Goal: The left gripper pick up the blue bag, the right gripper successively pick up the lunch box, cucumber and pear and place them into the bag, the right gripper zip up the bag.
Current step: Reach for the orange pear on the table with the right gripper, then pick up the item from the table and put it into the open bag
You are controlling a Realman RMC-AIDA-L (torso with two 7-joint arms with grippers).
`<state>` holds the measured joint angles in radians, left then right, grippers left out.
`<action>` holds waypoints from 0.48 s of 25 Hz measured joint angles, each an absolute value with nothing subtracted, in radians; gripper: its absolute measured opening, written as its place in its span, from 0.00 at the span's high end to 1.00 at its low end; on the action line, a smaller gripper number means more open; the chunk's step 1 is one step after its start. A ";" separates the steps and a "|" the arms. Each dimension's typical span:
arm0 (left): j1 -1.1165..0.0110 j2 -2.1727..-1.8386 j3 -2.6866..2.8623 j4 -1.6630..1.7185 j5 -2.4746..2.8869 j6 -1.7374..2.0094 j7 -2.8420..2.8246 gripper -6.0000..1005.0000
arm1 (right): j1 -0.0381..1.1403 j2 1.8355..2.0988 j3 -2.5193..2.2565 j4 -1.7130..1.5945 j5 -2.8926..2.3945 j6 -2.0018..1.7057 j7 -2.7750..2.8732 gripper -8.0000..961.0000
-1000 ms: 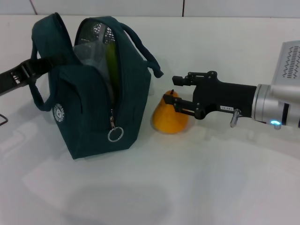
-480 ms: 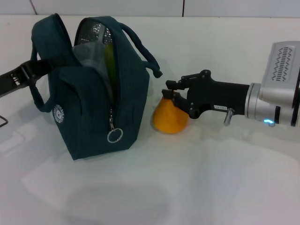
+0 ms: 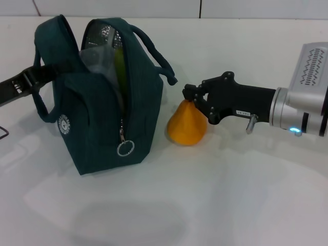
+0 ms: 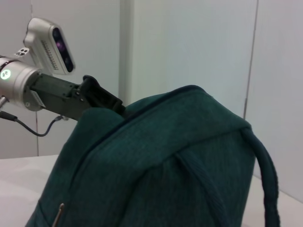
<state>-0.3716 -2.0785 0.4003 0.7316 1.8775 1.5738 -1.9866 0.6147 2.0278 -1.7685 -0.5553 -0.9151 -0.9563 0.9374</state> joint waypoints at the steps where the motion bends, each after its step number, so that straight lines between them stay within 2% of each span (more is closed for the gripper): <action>1: -0.372 -2.078 0.400 0.732 1.878 1.574 -1.987 0.95 | 0.613 2.028 -1.766 -0.555 -0.914 -0.956 0.937 0.97; 12: -0.366 -2.078 0.400 0.732 1.875 1.579 -1.987 0.95 | 0.547 2.018 -1.670 -0.599 -0.876 -1.085 0.915 0.97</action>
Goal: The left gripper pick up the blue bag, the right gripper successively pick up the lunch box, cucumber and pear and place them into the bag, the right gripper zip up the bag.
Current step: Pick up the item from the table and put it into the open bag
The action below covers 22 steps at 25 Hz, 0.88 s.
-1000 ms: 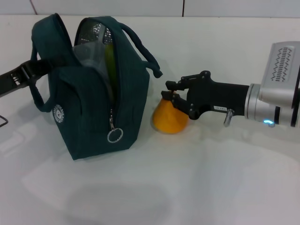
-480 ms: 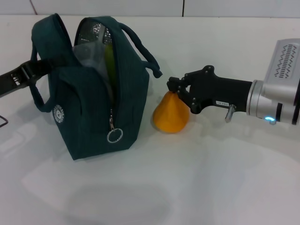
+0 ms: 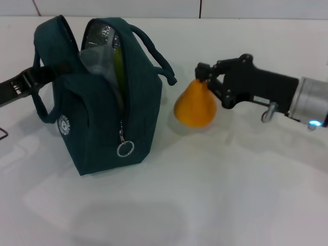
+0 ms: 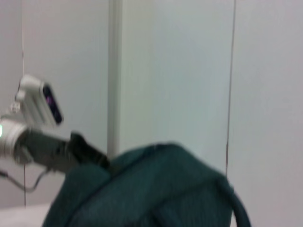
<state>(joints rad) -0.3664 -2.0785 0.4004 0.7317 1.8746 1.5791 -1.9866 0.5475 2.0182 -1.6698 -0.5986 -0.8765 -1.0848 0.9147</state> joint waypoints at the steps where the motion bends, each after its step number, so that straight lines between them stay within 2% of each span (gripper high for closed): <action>1: -0.366 -2.079 0.400 0.732 1.873 1.580 -1.987 0.95 | 0.541 2.017 -1.650 -0.601 -0.877 -1.109 0.916 0.97; 11: -0.364 -2.081 0.406 0.722 1.851 1.615 -1.987 0.95 | 0.517 2.014 -1.479 -0.607 -0.875 -1.385 0.916 0.97; 17: -0.368 -2.082 0.411 0.711 1.834 1.656 -1.986 0.95 | 0.546 2.020 -1.449 -0.640 -0.864 -1.421 0.922 0.97; 22: -0.369 -2.083 0.411 0.708 1.834 1.663 -1.985 0.95 | 0.615 2.025 -1.452 -0.642 -0.863 -1.404 0.923 0.97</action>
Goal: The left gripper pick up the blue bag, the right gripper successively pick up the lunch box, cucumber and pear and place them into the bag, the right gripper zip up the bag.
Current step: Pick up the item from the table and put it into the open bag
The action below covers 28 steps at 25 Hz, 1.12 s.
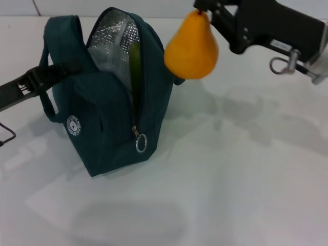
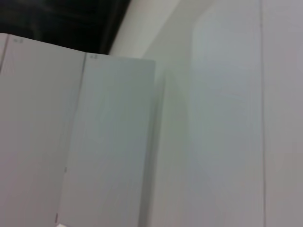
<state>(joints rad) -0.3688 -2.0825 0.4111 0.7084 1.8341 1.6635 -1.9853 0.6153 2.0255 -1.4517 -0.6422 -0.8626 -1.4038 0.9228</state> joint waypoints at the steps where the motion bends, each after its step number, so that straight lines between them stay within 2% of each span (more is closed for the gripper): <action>1: -0.369 -2.083 0.411 0.708 1.834 1.664 -1.985 0.95 | 0.632 2.027 -1.453 -0.641 -0.862 -1.395 0.923 0.97; 13: -0.372 -2.085 0.409 0.689 1.834 1.666 -1.962 0.95 | 0.791 2.029 -1.558 -0.637 -0.781 -1.251 0.913 0.97; 28: -0.388 -2.085 0.413 0.670 1.815 1.669 -1.949 0.95 | 0.849 2.028 -1.757 -0.631 -0.679 -1.088 0.861 0.95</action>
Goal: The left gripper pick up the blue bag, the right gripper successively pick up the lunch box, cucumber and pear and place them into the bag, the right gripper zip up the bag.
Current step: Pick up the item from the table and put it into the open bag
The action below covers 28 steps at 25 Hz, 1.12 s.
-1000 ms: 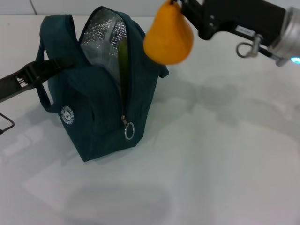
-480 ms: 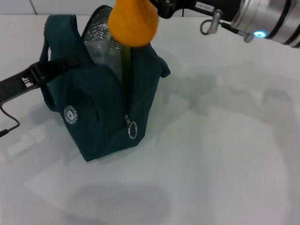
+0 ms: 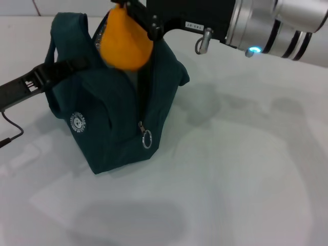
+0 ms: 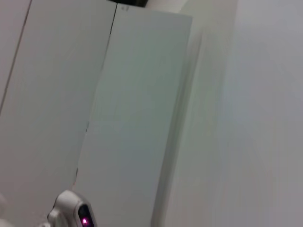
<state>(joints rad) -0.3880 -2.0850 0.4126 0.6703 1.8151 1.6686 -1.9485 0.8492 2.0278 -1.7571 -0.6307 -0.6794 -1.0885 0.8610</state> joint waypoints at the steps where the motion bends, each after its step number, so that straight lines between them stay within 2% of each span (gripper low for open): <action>1: -0.388 -2.085 0.413 0.670 1.814 1.671 -1.948 0.95 | 0.849 2.028 -1.766 -0.629 -0.675 -1.079 0.859 0.95; 28: -0.380 -2.084 0.405 0.669 1.810 1.674 -1.950 0.95 | 0.811 2.028 -1.811 -0.575 -0.637 -1.036 0.848 0.91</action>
<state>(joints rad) -0.3802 -2.0841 0.4049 0.6688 1.8098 1.6745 -1.9498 0.8110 2.0278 -1.8115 -0.5749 -0.6374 -1.0365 0.8485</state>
